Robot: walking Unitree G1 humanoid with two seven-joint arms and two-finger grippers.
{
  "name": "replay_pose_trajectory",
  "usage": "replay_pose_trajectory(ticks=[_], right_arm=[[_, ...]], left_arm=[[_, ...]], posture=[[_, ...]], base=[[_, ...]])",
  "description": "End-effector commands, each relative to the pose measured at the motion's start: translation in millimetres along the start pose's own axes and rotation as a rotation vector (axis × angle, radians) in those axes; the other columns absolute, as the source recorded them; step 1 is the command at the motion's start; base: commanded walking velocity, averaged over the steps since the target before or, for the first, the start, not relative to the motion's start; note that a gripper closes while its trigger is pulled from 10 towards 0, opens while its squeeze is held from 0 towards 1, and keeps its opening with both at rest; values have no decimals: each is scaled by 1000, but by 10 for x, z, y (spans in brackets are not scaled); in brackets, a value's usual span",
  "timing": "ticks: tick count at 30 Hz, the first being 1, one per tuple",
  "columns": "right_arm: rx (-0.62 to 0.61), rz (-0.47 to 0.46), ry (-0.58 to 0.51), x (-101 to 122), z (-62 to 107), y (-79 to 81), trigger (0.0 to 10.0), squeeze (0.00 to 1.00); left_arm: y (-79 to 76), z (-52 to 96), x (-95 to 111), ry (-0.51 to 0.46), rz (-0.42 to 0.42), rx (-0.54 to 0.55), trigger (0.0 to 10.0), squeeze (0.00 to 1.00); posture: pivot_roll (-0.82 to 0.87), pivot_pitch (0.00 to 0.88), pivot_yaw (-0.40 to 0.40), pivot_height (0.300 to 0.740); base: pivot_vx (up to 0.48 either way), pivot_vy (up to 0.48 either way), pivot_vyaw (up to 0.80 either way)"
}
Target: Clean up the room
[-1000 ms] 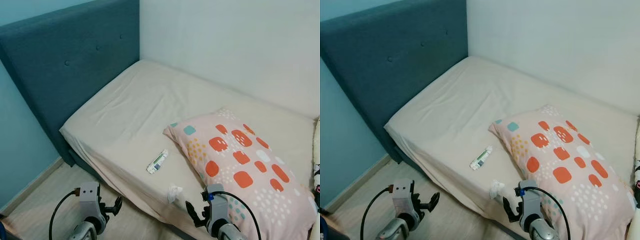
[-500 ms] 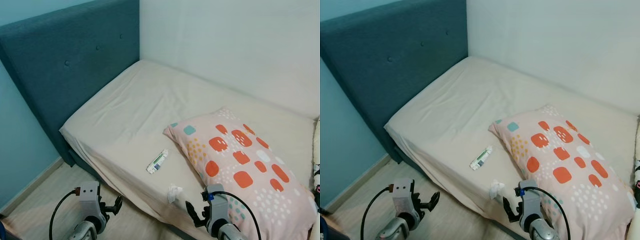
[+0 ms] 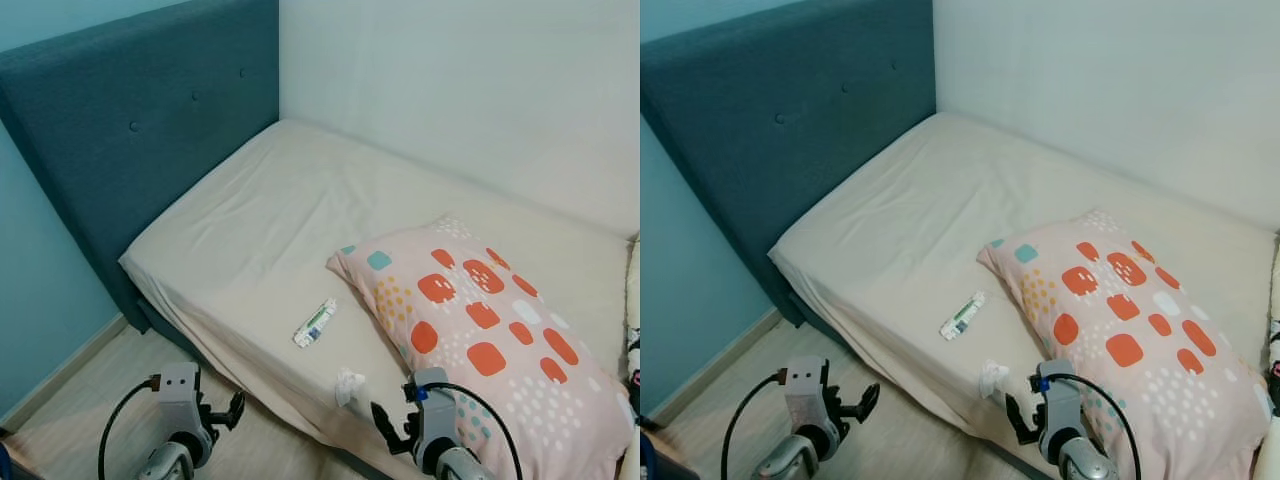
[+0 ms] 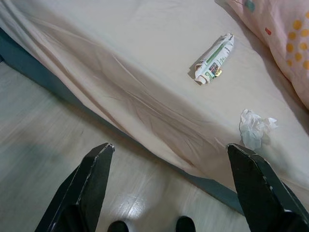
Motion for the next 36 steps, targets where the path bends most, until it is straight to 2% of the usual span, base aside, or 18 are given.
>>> replay_pose_trajectory(ticks=[1,36], right_arm=[[-4,1,17,-48,22,-17,10000,0],[-2,8,31,-81,27,-16,10000,0]], left_arm=[[-28,30,-90,32,20,-6,10000,0],[-47,26,-104,39,17,-12,10000,0]], posture=[[-109,157,-65,740],[-116,140,-64,740]], base=[[0,0,0],[0,0,0]])
Point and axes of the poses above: a point about 5 cm out from each wrist's last joint towards the gripper, its own z axis pointing back from the gripper into the wrist, its own x axis along the axis of the wrist's last joint, y = z × x, the point moved 2 cm from there along -z, pointing out of the wrist towards the gripper, and after that the axes turned 8 degrees about -z, right-handed, at the moved point
